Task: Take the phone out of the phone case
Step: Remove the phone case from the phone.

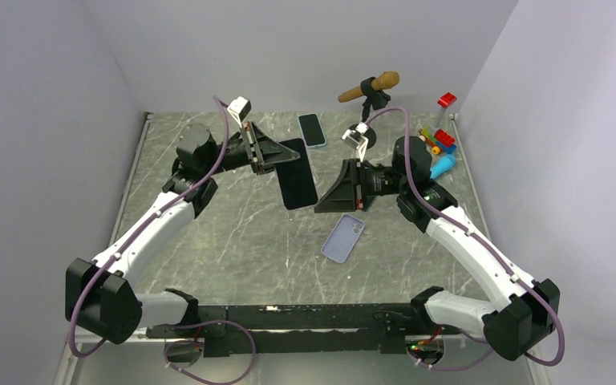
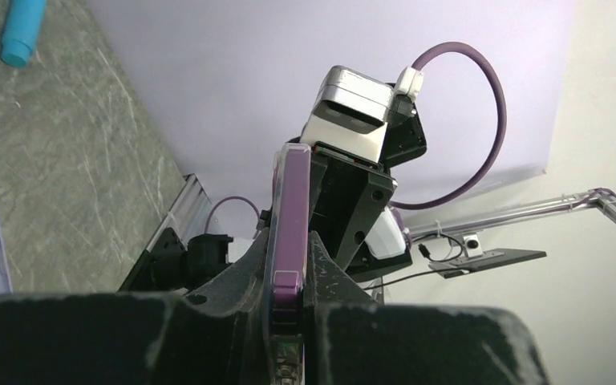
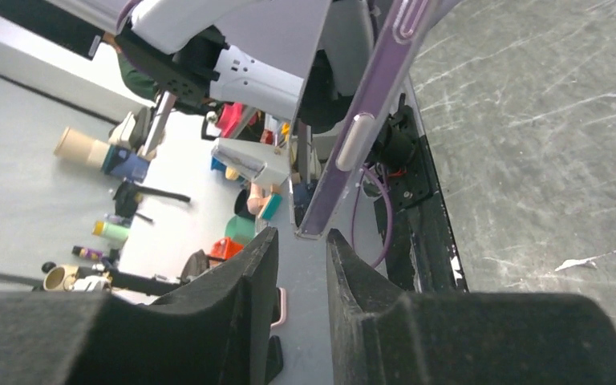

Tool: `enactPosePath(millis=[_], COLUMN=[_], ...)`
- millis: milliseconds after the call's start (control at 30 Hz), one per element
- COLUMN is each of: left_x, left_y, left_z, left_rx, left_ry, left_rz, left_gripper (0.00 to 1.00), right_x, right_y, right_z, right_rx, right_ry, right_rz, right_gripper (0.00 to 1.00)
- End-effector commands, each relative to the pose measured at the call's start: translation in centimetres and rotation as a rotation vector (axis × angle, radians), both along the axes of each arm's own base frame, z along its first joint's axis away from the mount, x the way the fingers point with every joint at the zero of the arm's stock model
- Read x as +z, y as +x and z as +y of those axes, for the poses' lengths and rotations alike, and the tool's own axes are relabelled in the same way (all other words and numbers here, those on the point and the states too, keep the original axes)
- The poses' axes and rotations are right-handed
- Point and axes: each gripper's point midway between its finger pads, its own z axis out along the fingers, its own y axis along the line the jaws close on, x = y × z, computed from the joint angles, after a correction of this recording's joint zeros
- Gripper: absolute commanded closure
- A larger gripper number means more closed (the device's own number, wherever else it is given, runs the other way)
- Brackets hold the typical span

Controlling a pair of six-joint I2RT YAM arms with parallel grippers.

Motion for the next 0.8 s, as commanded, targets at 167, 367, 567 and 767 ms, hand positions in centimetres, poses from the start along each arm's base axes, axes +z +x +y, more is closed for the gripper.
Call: enactPosePath(millis=[167, 367, 567, 767], left_x=[5.0, 6.7, 7.2, 6.4], left_y=[-2.4, -2.8, -3.8, -5.8], left_z=[0.1, 0.1, -0.2, -1.4], left_rx=[-0.082, -0.093, -0.13, -0.216], left_ry=[-0.057, -0.116, -0.179, -0.227], left_rz=[-0.133, -0.138, -0.033, 0.205], left_gripper=[1.0, 1.0, 1.0, 1.0], right_x=[3.6, 3.3, 2.6, -0.3], right_y=[-0.9, -0.6, -0.3, 4.1], right_z=[0.4, 1.1, 2.0, 4.1], right_rx=[0.124, 0.146, 0.162, -0.031], right_ry=[0.13, 0.133, 0.128, -0.112], right_rz=[-0.109, -0.113, -0.244, -0.542], right_gripper=[0.66, 0.77, 1.0, 1.0])
